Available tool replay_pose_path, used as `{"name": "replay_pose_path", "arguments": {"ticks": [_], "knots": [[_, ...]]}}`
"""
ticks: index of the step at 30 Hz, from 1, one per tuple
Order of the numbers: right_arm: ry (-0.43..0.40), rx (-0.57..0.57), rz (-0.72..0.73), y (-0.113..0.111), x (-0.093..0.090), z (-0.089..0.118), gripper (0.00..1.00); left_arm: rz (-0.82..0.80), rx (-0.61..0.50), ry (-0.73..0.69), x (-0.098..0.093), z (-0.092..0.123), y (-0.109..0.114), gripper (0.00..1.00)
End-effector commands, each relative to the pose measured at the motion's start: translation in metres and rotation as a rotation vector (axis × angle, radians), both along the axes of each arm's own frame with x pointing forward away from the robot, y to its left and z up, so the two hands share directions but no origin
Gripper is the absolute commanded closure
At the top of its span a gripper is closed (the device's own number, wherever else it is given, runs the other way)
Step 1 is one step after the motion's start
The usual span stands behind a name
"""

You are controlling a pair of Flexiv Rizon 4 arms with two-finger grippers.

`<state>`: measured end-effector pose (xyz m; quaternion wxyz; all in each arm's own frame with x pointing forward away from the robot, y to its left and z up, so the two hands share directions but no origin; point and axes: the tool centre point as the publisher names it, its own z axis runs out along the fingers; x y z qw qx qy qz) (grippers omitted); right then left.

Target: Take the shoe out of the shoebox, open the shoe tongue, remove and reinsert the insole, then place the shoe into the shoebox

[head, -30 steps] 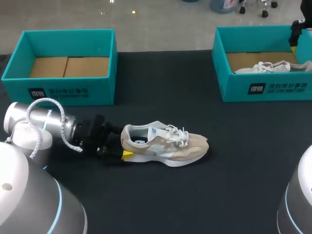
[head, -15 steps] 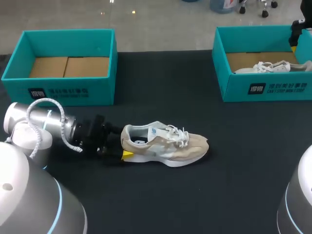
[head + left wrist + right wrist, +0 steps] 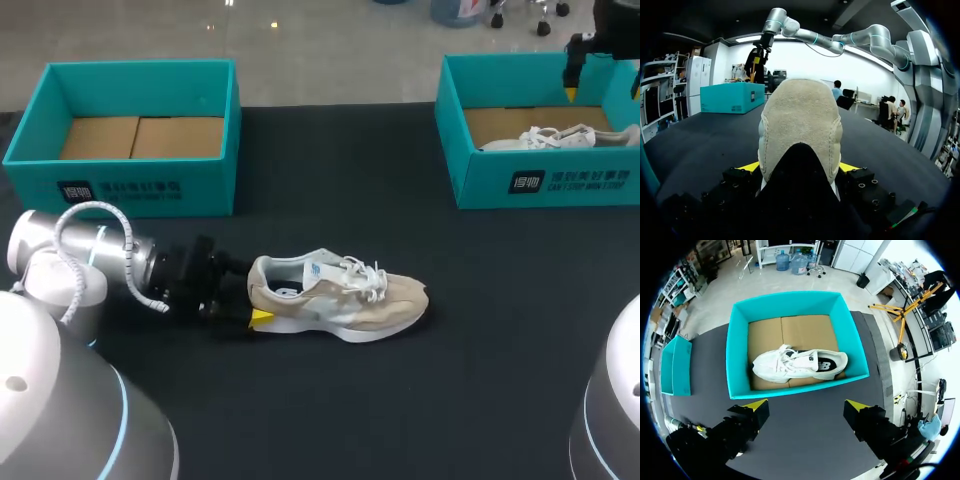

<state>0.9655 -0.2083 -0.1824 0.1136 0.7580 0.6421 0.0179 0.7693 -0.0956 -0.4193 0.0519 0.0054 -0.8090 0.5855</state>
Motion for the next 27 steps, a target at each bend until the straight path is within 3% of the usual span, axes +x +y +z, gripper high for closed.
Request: {"name": "replay_pose_path", "arguments": {"ticks": [1, 13, 27], "knots": [[-0.002, -0.008, -0.016, 0.019, -0.016, 0.007, 0.0, 0.003, 0.001, -0.001, -0.002, 0.0, 0.0, 1.0], [0.086, 0.028, -0.019, 0.059, -0.053, 0.008, 0.0, 0.003, 0.001, -0.001, -0.002, 0.0, 0.0, 1.0], [0.089, 0.036, -0.015, 0.061, -0.055, 0.008, 0.0, 0.003, 0.001, -0.001, -0.002, 0.0, 0.0, 1.0]]}}
